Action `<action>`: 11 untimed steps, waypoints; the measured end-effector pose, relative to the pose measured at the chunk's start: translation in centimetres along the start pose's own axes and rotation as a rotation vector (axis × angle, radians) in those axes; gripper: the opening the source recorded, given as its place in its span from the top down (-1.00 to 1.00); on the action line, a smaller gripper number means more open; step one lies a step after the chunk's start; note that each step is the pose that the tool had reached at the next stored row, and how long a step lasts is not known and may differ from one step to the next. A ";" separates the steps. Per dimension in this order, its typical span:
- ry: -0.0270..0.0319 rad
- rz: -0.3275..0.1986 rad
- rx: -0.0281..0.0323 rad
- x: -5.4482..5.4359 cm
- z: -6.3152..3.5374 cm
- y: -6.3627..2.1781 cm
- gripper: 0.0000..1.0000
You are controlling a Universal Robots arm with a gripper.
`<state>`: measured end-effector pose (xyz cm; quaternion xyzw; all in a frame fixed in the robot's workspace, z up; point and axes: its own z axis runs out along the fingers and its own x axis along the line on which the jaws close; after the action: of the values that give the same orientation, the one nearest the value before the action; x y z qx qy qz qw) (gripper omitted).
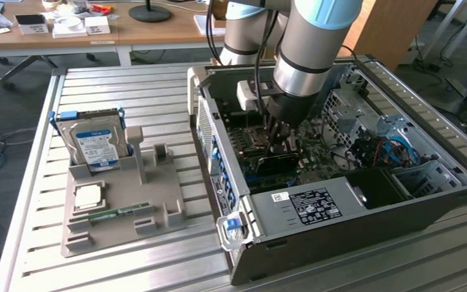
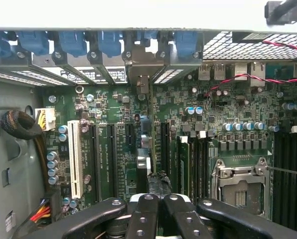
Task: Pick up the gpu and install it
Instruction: 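Press down on the gpu until it lock into place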
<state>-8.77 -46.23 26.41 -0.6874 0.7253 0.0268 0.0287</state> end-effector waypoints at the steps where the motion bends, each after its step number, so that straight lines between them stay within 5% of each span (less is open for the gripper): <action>1: -0.0004 0.000 0.0002 0.0 0.07 0.00 0.79; 11: 0.0006 0.000 -0.0001 0.0 0.30 0.01 0.79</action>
<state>-8.78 -46.23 26.11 -0.6874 0.7252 0.0266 0.0284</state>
